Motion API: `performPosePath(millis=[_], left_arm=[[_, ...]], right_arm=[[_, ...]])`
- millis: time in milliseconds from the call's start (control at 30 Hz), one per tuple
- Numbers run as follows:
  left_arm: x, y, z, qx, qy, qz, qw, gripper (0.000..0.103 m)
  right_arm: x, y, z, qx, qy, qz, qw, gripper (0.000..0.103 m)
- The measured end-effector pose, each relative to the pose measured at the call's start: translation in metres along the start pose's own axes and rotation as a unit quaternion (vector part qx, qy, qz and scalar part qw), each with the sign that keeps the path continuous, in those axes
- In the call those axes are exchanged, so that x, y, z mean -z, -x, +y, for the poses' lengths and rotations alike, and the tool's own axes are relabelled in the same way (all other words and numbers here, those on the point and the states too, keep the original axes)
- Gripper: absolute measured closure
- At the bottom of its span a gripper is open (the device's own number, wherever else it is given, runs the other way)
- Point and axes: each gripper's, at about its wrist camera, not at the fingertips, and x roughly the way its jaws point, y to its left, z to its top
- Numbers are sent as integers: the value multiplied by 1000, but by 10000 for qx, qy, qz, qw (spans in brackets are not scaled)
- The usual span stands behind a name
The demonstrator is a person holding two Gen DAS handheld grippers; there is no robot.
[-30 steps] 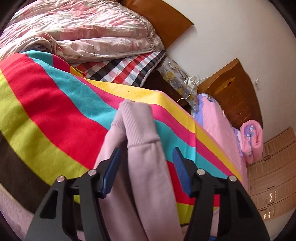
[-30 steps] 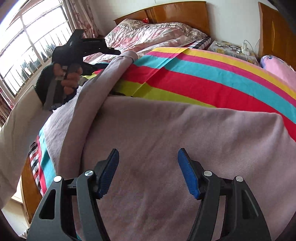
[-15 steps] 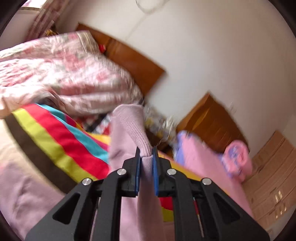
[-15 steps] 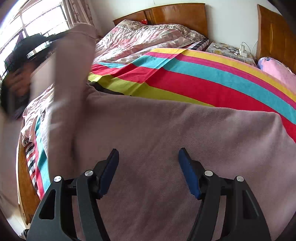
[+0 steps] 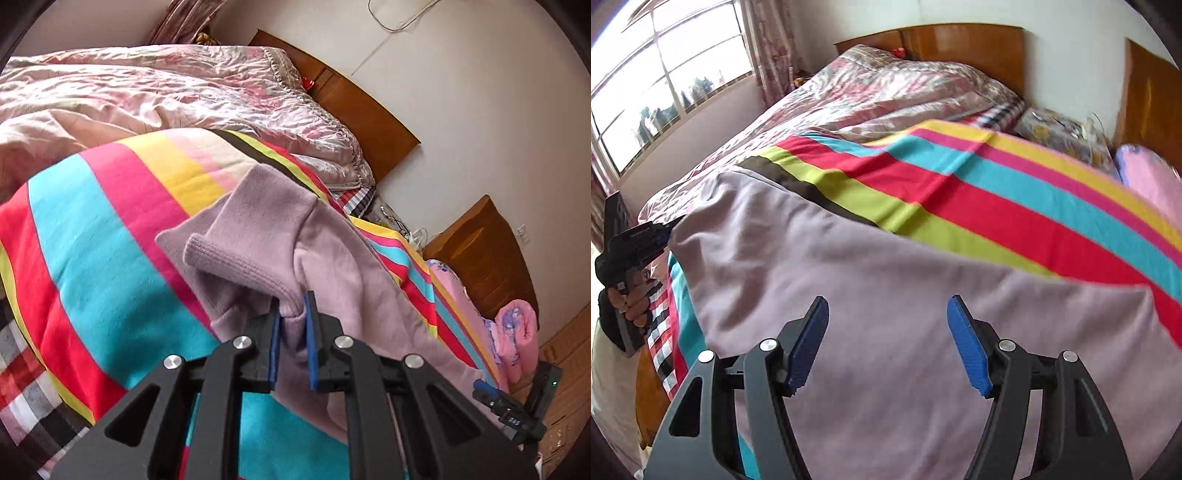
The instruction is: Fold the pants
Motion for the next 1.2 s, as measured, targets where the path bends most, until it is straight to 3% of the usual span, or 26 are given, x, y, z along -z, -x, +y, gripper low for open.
performPosePath(millis=[167, 267, 367, 400, 433, 500, 567, 667, 767, 800, 833, 933, 1100, 1200], left_arm=[[-14, 0, 21, -41, 210, -208, 9996, 91], [-13, -1, 28, -237, 72, -66, 9997, 90], [-8, -2, 34, -167, 187, -44, 9997, 86], [-9, -2, 37, -71, 251, -54, 9996, 77], [-9, -1, 39, 68, 339, -53, 9994, 62], [-6, 5, 41, 316, 548, -108, 9979, 51], [-4, 4, 38, 328, 482, -72, 9983, 51], [-3, -1, 36, 259, 418, -55, 9988, 52], [-4, 0, 38, 326, 541, -105, 9979, 53], [-4, 2, 37, 313, 534, -128, 9980, 60], [-6, 3, 35, 290, 488, -122, 9983, 75], [-7, 2, 32, 121, 336, -60, 9993, 87], [-11, 1, 34, 99, 395, -29, 9992, 89], [-15, 1, 30, 16, 392, 11, 9992, 89]], right_arm=[[-46, -26, 50, -514, 805, -29, 9954, 37], [-83, -58, 79, -959, 1176, 9, 9884, 38], [-117, -103, 103, -1526, 1293, 339, 9792, 38], [-127, -121, 107, -1513, 1298, 480, 9787, 38], [-132, -133, 109, -1508, 1263, 573, 9788, 38], [-136, -148, 109, -1556, 1191, 625, 9786, 39], [-134, -154, 108, -1567, 1140, 619, 9791, 45], [-123, -142, 114, -1535, 1197, 580, 9792, 45], [-84, -80, 129, -1645, 1819, 121, 9694, 48], [-67, -57, 133, -1653, 2040, -29, 9649, 50], [-45, -35, 136, -1673, 2233, -66, 9603, 53], [4, 0, 137, -1742, 2498, 79, 9525, 63], [71, 2, 140, -1198, 3135, 565, 9403, 78], [79, -1, 136, -982, 3196, 520, 9410, 84]])
